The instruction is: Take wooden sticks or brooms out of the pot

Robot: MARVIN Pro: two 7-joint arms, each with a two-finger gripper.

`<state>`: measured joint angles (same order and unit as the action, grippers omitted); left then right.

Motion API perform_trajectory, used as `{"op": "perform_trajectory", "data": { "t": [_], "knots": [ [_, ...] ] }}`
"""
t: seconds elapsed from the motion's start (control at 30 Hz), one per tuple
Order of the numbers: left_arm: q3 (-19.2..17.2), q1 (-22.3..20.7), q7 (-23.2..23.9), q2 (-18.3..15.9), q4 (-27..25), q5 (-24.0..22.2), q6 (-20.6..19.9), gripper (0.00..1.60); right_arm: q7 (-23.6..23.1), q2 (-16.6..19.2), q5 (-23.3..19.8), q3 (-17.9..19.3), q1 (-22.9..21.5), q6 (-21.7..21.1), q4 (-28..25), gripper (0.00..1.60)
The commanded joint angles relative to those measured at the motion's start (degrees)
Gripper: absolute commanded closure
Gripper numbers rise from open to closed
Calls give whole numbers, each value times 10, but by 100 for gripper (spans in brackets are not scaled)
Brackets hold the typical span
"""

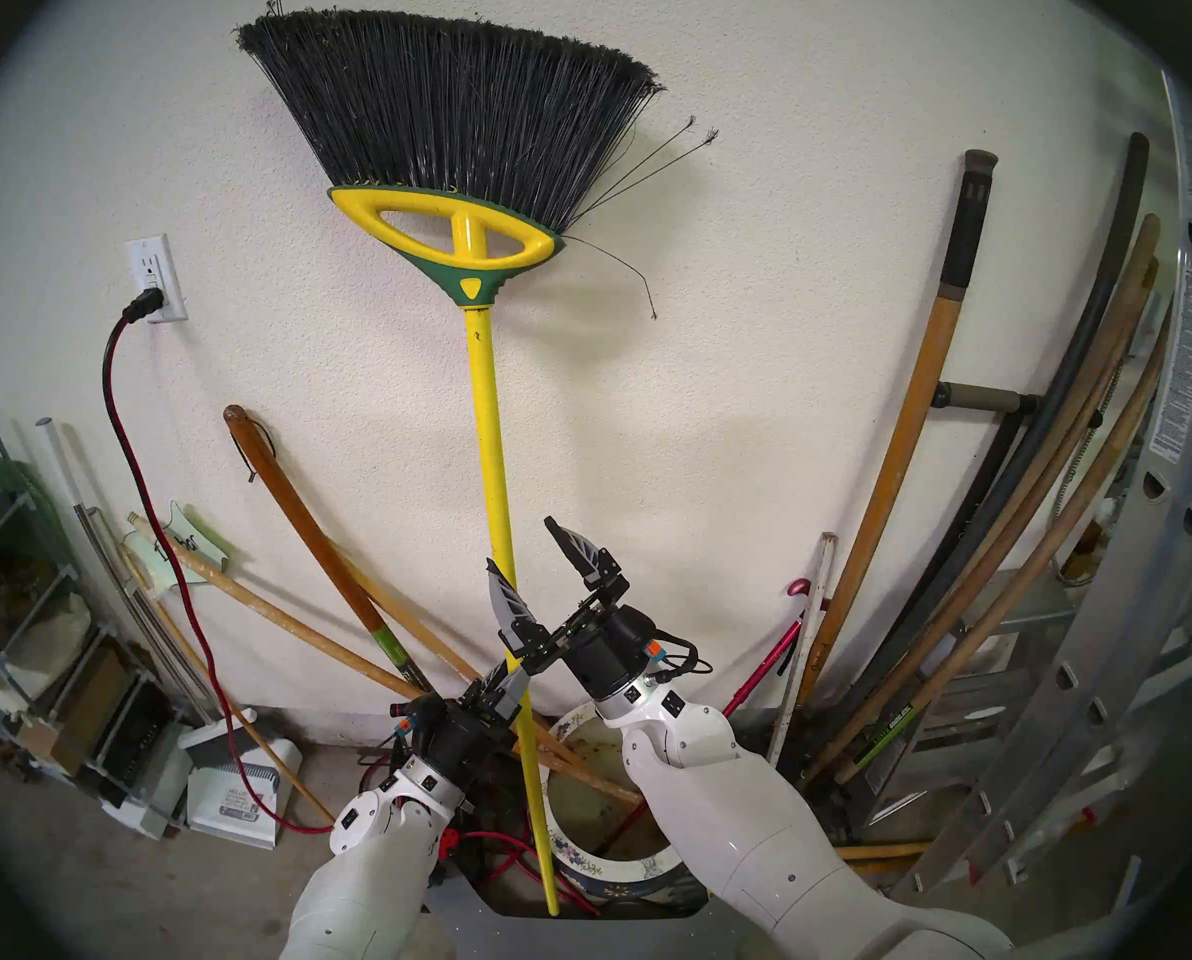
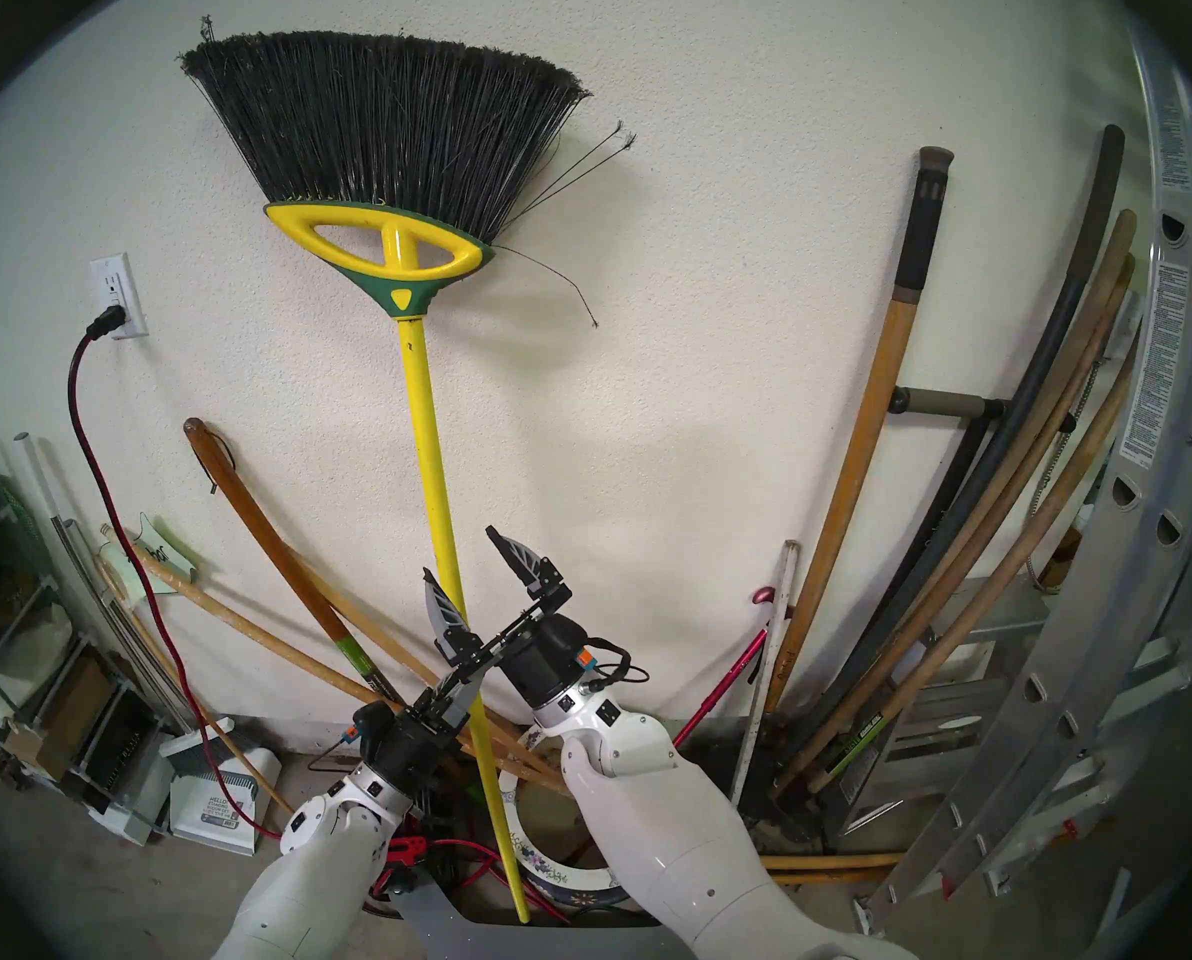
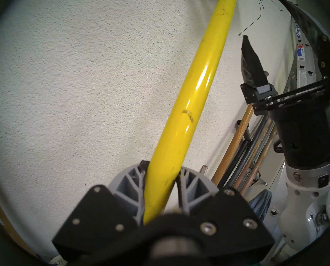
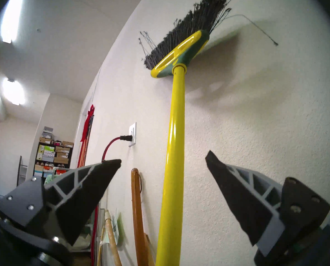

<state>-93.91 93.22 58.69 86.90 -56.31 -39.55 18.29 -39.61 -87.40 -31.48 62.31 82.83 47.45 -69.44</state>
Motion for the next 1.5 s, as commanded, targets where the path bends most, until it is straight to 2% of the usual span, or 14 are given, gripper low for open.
{"op": "perform_trajectory", "data": {
  "t": [0.0,0.4,0.77,1.0,1.37,1.47],
  "knots": [
    [3,-1,6,1,-3,0,-1,160,-4,27,-36,25,29,13,-54,0],
    [4,-1,5,0,-3,-1,0,160,43,53,-62,115,76,43,-85,0],
    [5,-1,5,0,-2,-2,0,160,87,56,-62,170,113,56,-100,0],
    [6,-1,5,-1,-2,-3,0,160,93,67,-75,185,126,53,-107,0],
    [6,-2,4,-1,-6,-5,0,160,95,67,-75,184,127,52,-108,0],
    [3,-15,6,-4,11,-6,2,160,96,68,-75,183,127,53,-108,0]
  ]
}}
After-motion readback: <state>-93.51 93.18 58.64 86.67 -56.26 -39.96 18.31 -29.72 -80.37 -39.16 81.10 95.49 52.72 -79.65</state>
